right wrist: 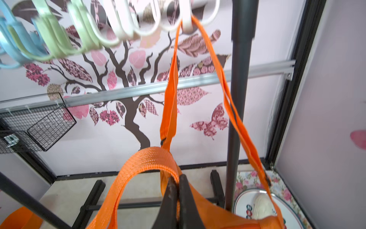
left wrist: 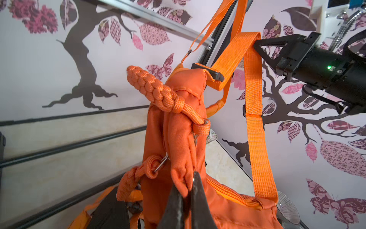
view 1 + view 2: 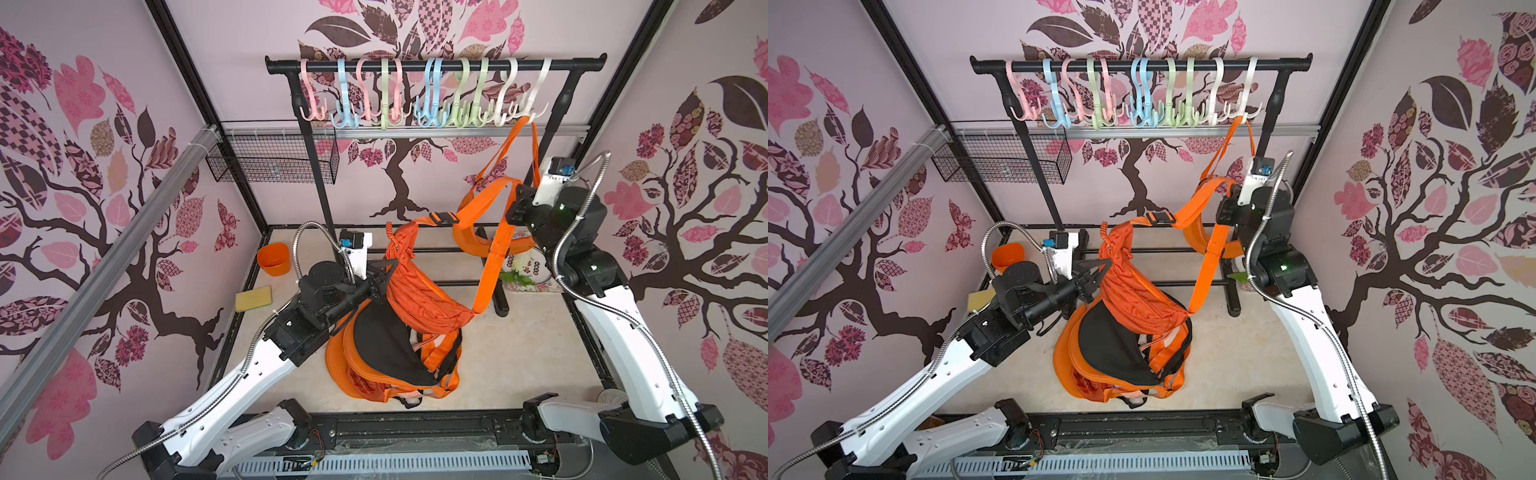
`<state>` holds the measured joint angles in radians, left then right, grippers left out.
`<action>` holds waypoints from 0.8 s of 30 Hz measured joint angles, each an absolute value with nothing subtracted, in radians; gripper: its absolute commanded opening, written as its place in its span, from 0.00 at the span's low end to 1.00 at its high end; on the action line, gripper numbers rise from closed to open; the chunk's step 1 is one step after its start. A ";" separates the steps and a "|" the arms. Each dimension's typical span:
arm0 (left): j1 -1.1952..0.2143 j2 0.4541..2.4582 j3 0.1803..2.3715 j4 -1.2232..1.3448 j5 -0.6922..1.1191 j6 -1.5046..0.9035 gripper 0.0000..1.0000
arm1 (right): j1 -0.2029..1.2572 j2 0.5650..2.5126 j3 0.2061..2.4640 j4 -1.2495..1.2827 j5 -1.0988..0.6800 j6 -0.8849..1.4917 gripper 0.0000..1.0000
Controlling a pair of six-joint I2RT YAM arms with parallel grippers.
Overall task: Hang the bag on a hook
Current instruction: Pick up the bag from the bag, then hang the bag on the hook.
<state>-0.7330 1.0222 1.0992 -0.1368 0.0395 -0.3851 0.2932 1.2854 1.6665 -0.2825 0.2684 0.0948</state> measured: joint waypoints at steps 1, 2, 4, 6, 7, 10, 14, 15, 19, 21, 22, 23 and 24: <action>-0.733 1.031 1.121 -0.127 0.040 -0.377 0.00 | 0.292 1.311 1.724 -0.285 0.270 0.080 0.00; -0.733 1.042 1.142 -0.117 0.043 -0.370 0.00 | 0.287 1.335 1.777 -0.288 0.270 0.068 0.00; -0.733 1.059 1.171 -0.094 0.047 -0.360 0.00 | 0.281 1.381 1.874 -0.289 0.268 0.046 0.00; -0.733 1.070 1.186 -0.075 0.051 -0.351 0.00 | 0.273 1.424 1.966 -0.295 0.264 0.027 0.00; -0.733 1.076 1.192 -0.065 0.053 -0.346 0.00 | 0.271 1.448 2.013 -0.299 0.259 0.017 0.00; -0.733 1.094 1.211 -0.044 0.056 -0.334 0.00 | 0.260 1.539 2.189 -0.327 0.239 -0.012 0.00; -0.733 1.126 1.259 -0.038 0.056 -0.318 0.00 | 0.251 1.679 2.427 -0.361 0.210 -0.056 0.00; -0.733 1.135 1.276 -0.038 0.057 -0.315 0.00 | 0.248 1.705 2.466 -0.369 0.205 -0.066 0.00; -0.733 1.159 1.320 -0.033 0.056 -0.305 0.00 | 0.226 1.798 2.593 -0.383 0.178 -0.092 0.00; -0.733 1.168 1.330 -0.033 0.054 -0.304 0.00 | 0.216 1.816 2.598 -0.379 0.166 -0.099 0.00; -0.733 1.176 1.338 -0.034 0.054 -0.302 0.00 | 0.213 1.823 2.598 -0.377 0.160 -0.102 0.00; -0.733 1.184 1.346 -0.035 0.054 -0.302 0.00 | 0.212 1.829 2.598 -0.373 0.154 -0.106 0.00; -0.733 1.190 1.350 -0.035 0.054 -0.301 0.00 | 0.212 1.834 2.598 -0.371 0.149 -0.107 0.00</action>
<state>-0.7330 1.1904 1.3502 -0.0353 0.0540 -0.3012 0.2123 1.8343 2.5984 -0.3706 0.1490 -0.1070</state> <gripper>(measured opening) 0.055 0.055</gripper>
